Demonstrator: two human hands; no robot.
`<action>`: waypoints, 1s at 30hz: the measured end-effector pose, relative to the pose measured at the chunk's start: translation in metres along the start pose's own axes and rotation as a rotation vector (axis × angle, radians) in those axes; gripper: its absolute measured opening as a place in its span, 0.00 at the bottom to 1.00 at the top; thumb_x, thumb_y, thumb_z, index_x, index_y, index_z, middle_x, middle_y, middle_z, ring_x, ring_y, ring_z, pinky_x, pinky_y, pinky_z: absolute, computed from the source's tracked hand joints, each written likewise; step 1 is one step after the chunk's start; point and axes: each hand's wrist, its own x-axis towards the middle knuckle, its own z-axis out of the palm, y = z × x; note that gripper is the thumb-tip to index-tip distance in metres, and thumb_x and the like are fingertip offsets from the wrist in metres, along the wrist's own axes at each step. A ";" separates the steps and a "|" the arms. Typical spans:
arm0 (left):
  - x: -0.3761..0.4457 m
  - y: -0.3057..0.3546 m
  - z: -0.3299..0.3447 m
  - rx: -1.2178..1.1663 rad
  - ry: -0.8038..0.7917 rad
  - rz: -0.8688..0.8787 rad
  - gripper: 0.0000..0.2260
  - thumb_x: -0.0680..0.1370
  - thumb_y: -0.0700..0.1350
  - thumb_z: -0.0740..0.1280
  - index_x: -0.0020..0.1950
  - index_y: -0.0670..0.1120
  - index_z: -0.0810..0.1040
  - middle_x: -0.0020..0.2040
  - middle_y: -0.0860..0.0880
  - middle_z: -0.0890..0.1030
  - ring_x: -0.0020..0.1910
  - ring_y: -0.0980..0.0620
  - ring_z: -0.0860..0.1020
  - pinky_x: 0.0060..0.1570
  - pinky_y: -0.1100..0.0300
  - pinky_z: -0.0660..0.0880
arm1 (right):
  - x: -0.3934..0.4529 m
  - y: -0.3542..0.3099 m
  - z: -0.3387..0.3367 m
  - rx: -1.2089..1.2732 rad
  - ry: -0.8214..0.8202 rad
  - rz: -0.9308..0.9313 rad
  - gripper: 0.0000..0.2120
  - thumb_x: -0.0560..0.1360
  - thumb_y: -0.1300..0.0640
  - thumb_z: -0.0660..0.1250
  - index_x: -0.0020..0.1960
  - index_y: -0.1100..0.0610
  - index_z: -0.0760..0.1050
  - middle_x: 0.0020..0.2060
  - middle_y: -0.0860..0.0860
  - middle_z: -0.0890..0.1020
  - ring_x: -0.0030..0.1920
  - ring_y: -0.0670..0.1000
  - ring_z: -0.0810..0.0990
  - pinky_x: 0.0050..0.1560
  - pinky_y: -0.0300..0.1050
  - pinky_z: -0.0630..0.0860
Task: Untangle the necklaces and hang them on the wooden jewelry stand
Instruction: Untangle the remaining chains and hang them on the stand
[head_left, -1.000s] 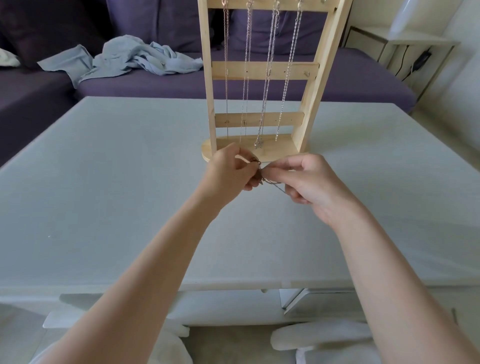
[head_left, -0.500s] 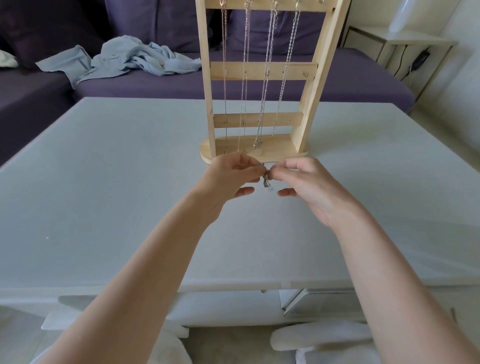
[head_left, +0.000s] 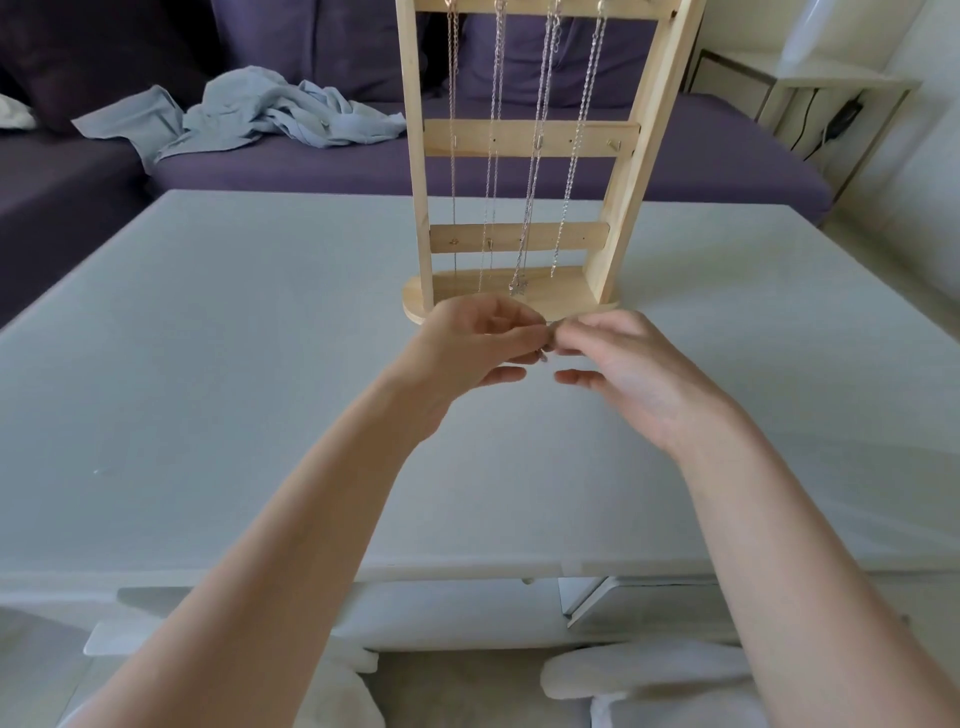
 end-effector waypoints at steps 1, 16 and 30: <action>0.000 0.000 0.000 -0.008 -0.015 0.003 0.02 0.75 0.39 0.69 0.45 0.44 0.78 0.39 0.49 0.81 0.40 0.56 0.80 0.43 0.67 0.78 | 0.000 0.000 0.000 0.004 -0.011 -0.008 0.11 0.74 0.63 0.63 0.34 0.56 0.78 0.34 0.44 0.81 0.42 0.41 0.77 0.48 0.41 0.74; 0.003 0.000 -0.007 -0.023 0.044 -0.018 0.07 0.75 0.34 0.67 0.42 0.45 0.73 0.38 0.47 0.77 0.33 0.57 0.76 0.39 0.66 0.78 | -0.005 -0.001 -0.001 -0.066 -0.010 -0.066 0.03 0.72 0.60 0.70 0.43 0.55 0.83 0.38 0.47 0.84 0.36 0.40 0.77 0.40 0.36 0.69; 0.005 -0.002 0.001 -0.034 -0.017 -0.101 0.05 0.78 0.38 0.63 0.42 0.44 0.72 0.39 0.49 0.72 0.37 0.55 0.71 0.40 0.65 0.78 | -0.005 -0.008 0.004 0.213 -0.090 0.113 0.09 0.73 0.65 0.59 0.34 0.59 0.72 0.32 0.52 0.75 0.30 0.48 0.73 0.33 0.40 0.67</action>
